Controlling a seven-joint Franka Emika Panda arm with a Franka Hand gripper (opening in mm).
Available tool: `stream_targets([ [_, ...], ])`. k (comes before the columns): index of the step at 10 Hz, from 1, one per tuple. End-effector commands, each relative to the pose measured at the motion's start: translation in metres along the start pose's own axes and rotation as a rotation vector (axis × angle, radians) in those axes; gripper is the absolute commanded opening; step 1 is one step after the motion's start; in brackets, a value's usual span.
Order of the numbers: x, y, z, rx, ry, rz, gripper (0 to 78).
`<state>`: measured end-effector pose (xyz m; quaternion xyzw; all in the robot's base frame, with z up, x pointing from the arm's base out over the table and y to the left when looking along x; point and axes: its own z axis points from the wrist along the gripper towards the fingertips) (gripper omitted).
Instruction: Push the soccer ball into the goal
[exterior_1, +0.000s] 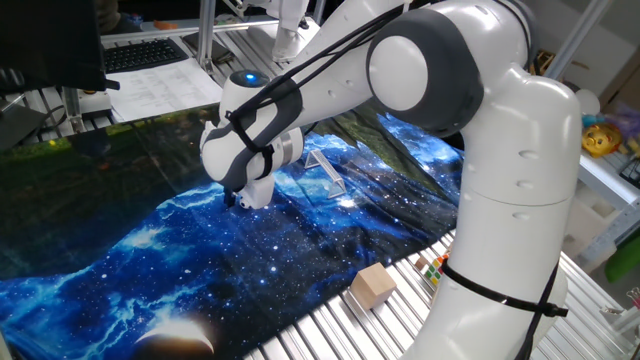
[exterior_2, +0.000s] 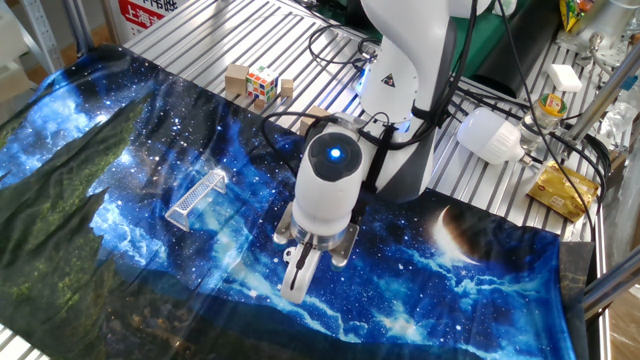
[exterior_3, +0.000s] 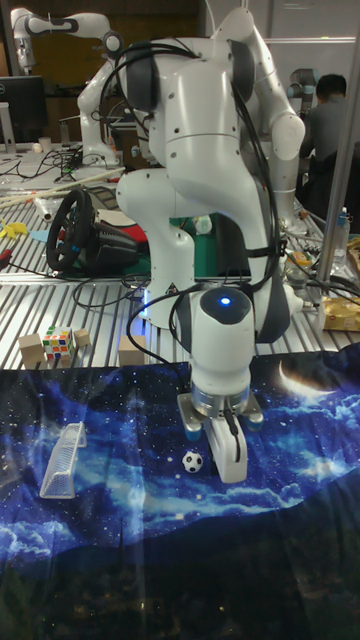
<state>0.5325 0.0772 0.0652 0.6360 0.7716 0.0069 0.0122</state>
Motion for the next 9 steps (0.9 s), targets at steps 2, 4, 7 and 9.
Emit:
stream_targets([
  [2,-0.001,0.001,0.000,0.001,-0.015,0.012,0.0],
  [4,-0.001,0.001,0.000,0.002,-0.018,0.018,0.0],
  [7,-0.008,-0.004,0.003,0.002,-0.014,0.000,0.0],
  [9,-0.017,-0.005,0.002,0.002,-0.014,-0.011,0.0],
])
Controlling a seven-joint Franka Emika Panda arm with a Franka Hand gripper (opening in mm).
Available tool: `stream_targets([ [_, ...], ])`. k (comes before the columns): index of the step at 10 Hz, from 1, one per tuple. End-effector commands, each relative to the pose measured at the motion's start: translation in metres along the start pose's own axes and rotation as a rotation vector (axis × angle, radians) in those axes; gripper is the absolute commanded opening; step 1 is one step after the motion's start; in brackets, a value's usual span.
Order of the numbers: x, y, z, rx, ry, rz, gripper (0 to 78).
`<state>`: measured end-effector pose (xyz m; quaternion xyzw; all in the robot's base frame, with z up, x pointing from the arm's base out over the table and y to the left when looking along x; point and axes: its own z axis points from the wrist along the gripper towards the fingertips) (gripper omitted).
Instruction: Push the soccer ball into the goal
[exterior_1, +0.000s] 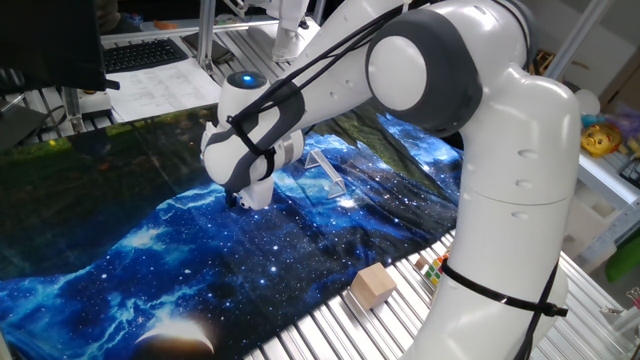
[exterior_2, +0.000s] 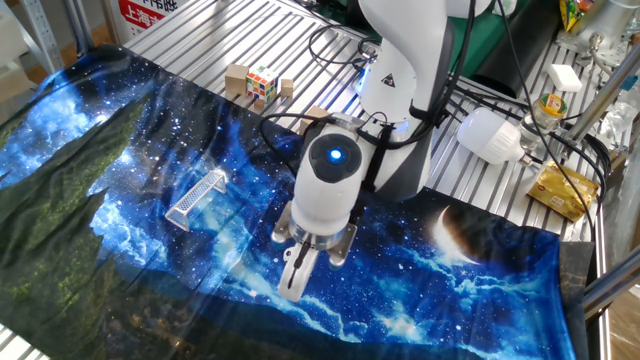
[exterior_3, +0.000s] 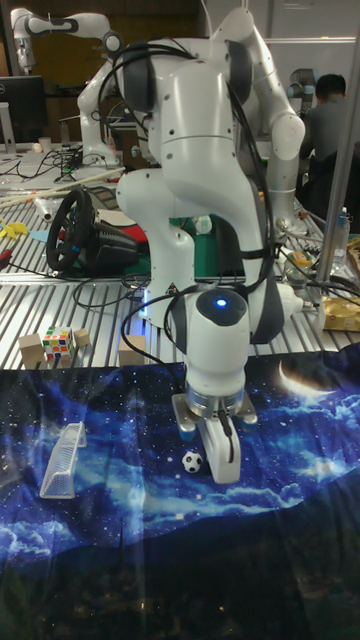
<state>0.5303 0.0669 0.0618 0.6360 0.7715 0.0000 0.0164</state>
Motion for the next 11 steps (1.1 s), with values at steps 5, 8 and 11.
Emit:
stream_targets([
  [5,-0.028,-0.009,0.003,-0.003,-0.002,-0.002,0.0],
  [8,-0.042,-0.014,0.002,-0.009,-0.001,-0.001,0.0],
  [11,-0.051,-0.017,0.000,-0.009,-0.005,0.005,0.0],
])
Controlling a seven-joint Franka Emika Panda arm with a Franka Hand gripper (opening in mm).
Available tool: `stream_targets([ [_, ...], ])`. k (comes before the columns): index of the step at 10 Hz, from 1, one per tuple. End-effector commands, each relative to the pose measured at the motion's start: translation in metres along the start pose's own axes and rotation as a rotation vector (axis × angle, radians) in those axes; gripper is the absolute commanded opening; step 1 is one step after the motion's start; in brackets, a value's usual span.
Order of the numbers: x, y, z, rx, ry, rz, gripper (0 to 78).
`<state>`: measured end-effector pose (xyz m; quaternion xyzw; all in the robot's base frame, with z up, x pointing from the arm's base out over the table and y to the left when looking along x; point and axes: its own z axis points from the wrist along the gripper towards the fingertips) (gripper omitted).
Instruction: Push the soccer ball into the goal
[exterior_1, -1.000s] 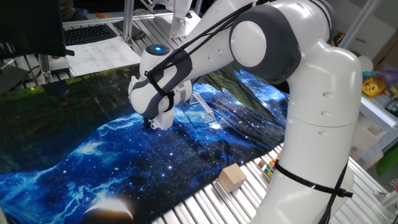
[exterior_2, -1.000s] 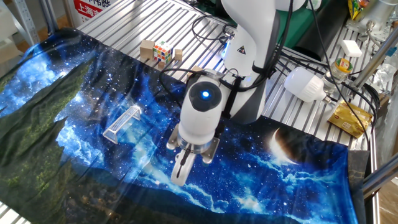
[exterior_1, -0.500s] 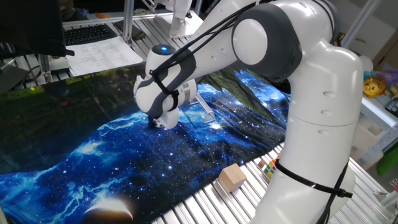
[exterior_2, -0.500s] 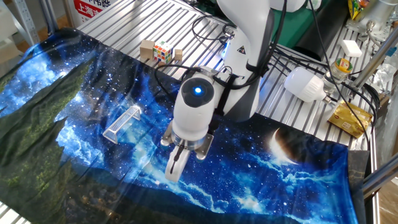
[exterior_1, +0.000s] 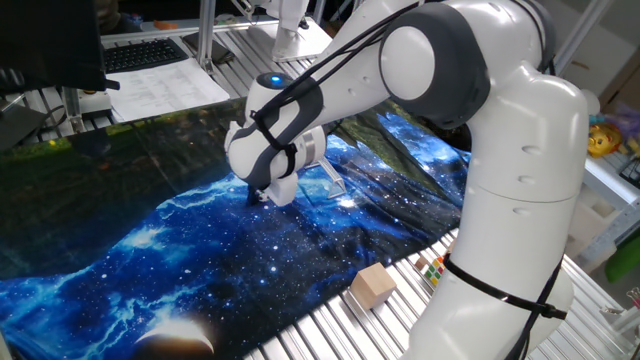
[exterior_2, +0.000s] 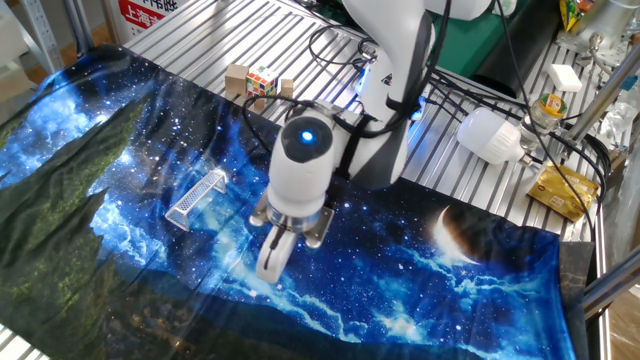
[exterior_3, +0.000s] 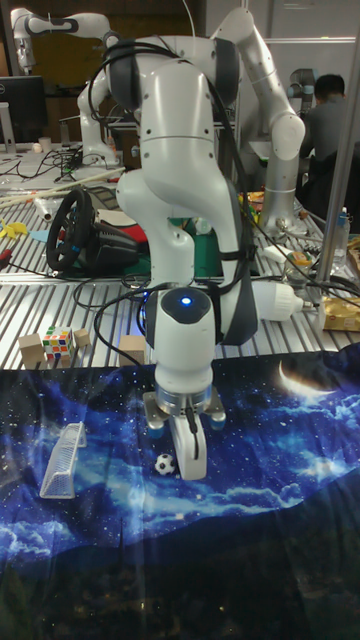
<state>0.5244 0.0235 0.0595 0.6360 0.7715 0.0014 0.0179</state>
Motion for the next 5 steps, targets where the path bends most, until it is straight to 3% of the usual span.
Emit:
stream_targets([
  [1,-0.017,-0.005,-0.005,-0.005,-0.002,0.003,0.0],
  [5,-0.027,-0.009,-0.002,-0.010,-0.004,-0.008,0.0],
])
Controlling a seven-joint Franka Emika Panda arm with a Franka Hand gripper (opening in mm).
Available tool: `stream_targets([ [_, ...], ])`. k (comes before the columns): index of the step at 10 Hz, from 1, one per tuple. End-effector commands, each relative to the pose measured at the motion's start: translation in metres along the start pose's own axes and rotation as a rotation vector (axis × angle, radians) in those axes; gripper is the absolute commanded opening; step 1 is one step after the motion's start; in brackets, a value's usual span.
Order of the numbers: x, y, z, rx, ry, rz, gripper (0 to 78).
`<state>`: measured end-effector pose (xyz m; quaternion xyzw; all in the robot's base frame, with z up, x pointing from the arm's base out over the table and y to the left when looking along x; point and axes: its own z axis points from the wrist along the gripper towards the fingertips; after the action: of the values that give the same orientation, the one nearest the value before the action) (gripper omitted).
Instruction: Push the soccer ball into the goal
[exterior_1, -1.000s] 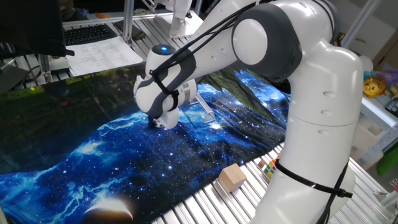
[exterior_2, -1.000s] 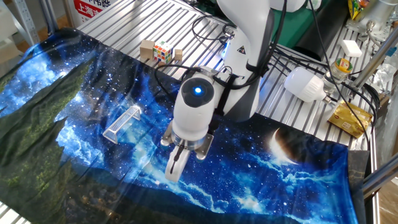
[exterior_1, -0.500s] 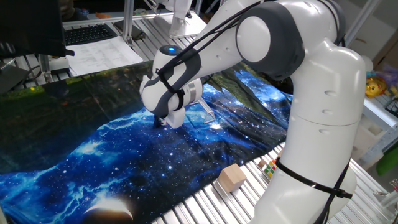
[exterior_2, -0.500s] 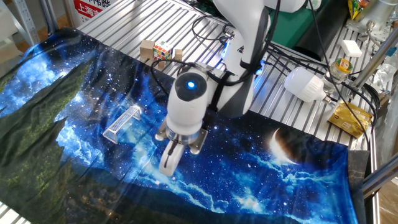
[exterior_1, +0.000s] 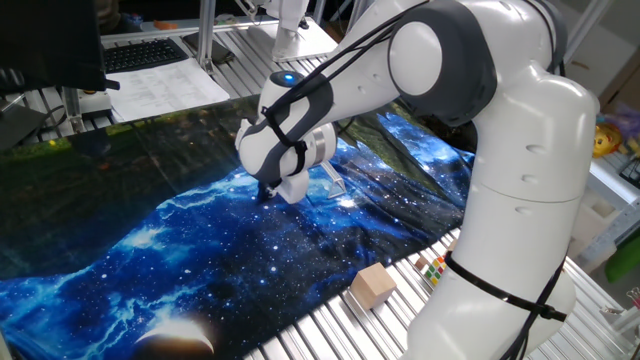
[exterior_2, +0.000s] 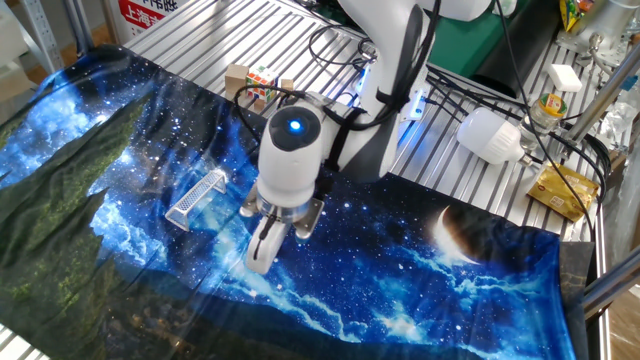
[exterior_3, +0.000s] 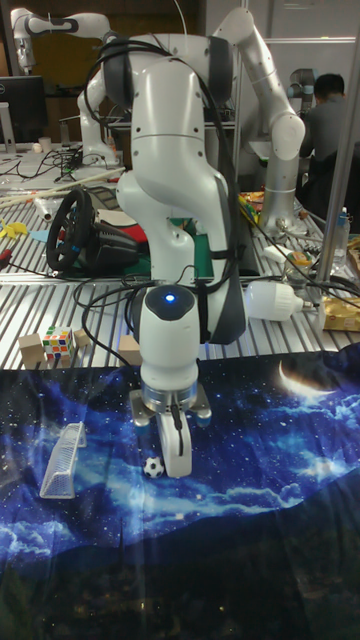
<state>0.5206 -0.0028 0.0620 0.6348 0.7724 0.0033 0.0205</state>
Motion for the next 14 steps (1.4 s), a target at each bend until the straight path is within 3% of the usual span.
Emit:
stream_targets([
  [1,-0.0021,-0.0004,0.0005,-0.004,0.000,-0.002,0.0],
  [10,-0.0021,-0.0004,0.0005,-0.003,0.011,0.023,0.0],
  [14,-0.0021,-0.0004,0.0005,0.015,0.015,0.110,0.0],
])
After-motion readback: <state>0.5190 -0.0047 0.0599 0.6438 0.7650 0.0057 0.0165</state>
